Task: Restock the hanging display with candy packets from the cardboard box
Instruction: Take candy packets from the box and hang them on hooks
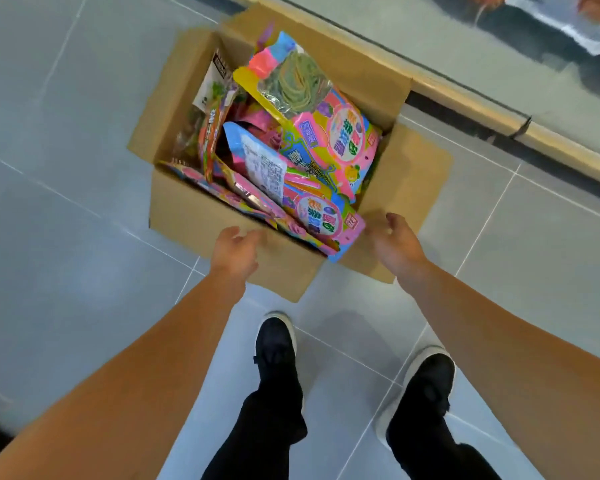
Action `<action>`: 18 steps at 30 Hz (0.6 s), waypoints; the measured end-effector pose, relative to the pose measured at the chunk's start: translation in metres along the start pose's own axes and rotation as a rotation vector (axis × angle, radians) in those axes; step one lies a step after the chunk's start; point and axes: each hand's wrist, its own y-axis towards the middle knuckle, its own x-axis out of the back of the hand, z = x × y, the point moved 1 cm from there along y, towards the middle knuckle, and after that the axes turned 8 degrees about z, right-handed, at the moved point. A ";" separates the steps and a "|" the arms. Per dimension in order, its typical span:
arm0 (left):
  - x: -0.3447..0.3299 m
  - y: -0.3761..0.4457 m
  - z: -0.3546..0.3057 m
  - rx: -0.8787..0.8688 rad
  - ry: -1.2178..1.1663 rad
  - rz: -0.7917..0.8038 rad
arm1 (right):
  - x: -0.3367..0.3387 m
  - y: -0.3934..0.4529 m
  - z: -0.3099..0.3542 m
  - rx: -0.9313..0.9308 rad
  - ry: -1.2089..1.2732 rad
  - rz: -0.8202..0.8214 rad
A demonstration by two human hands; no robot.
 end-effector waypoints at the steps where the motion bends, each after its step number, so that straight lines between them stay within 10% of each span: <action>1: 0.001 0.012 0.002 0.025 -0.062 -0.017 | -0.004 0.014 -0.001 -0.014 0.059 -0.002; 18: -0.025 0.059 0.018 0.011 -0.196 0.055 | -0.010 0.072 -0.013 0.073 0.207 0.078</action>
